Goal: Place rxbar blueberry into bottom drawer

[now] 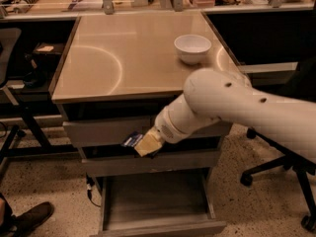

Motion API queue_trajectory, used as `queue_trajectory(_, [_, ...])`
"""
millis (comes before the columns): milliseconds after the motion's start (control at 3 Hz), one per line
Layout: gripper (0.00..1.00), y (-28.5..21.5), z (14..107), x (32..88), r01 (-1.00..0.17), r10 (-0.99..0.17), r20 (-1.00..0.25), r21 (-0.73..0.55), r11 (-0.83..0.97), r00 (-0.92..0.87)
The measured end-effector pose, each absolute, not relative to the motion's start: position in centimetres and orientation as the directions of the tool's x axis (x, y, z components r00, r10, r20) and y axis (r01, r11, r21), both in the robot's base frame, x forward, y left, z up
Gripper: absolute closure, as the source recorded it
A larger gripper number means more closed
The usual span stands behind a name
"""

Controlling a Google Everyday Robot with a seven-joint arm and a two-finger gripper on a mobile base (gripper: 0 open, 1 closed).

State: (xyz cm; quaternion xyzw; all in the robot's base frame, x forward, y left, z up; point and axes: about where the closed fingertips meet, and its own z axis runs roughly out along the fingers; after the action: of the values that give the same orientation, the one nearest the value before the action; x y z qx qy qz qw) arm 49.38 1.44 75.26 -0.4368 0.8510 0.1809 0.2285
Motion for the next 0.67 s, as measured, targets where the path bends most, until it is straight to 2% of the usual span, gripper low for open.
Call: queue_trajectory(667, [1.0, -1.9, 58.2, 48.4, -0.702, -0.529, -0.493, 0.281, 0.654, -0.69])
